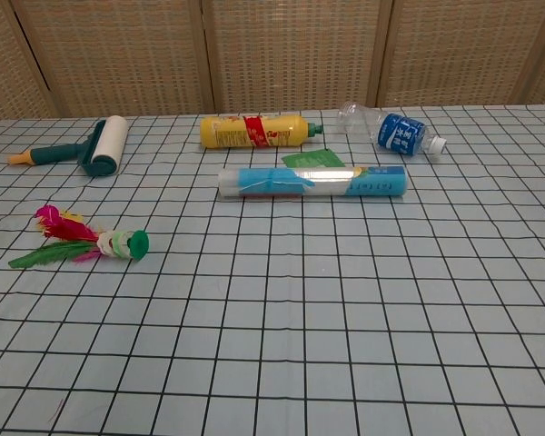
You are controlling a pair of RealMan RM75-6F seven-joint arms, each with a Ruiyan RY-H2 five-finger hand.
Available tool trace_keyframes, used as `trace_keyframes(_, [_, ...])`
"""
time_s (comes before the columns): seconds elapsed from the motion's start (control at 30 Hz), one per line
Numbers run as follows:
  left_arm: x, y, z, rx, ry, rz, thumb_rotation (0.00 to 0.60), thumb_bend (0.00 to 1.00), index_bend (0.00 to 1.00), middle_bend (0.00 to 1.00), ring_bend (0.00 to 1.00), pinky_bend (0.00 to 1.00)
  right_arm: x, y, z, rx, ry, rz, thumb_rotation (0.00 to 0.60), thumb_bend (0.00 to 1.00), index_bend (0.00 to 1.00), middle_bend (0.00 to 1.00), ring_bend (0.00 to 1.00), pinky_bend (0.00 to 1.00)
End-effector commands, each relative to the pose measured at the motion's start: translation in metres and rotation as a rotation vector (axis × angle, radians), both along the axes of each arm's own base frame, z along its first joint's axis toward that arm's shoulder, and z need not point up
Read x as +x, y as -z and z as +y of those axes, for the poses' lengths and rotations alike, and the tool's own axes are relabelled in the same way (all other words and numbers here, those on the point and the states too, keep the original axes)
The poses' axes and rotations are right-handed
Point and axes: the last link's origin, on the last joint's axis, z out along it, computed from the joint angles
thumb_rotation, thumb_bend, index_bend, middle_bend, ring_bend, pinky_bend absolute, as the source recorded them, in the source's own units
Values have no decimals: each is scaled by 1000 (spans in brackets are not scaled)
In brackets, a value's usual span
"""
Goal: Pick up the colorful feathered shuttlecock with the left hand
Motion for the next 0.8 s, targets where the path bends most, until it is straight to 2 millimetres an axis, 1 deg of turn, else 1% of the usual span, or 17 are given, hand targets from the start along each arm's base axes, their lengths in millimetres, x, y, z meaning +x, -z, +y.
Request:
trace_keyframes(0.03, [4,15,19,-17,-2,30,600,138,412,0,0,0,-1,0,-1,0,3,0,600,105,0,0,0,46])
trace_keyframes(0.07, [4,19,22,-22,-3,34,600,143,425,0,0,0,-1,0,-1,0,5,-1,600,105,0,0,0,47])
trace_keyframes(0.2, [3,27,27,-30,-11,37,600,223,471,0,0,0,-2,0,-1,0,8,-3,600,106,0,0,0,47])
trace_keyframes(0.33, [-1,43,35,-63,-33,48,600,274,482,0,0,0,-2,0,-1,-2,7,-3,600,105,0,0,0,47])
trace_keyframes(0.43, [-4,51,38,-76,-48,54,600,275,492,0,0,0,-2,-1,-1,-4,6,-5,600,105,0,0,0,47])
trace_keyframes(0.63, [-12,58,49,-87,-92,60,600,275,486,0,0,0,-3,0,-2,2,10,-6,600,105,0,0,0,47])
trace_keyframes(0.8, [-9,65,59,-101,-92,70,600,295,483,0,0,0,-3,1,-2,5,12,-4,600,105,0,0,0,47])
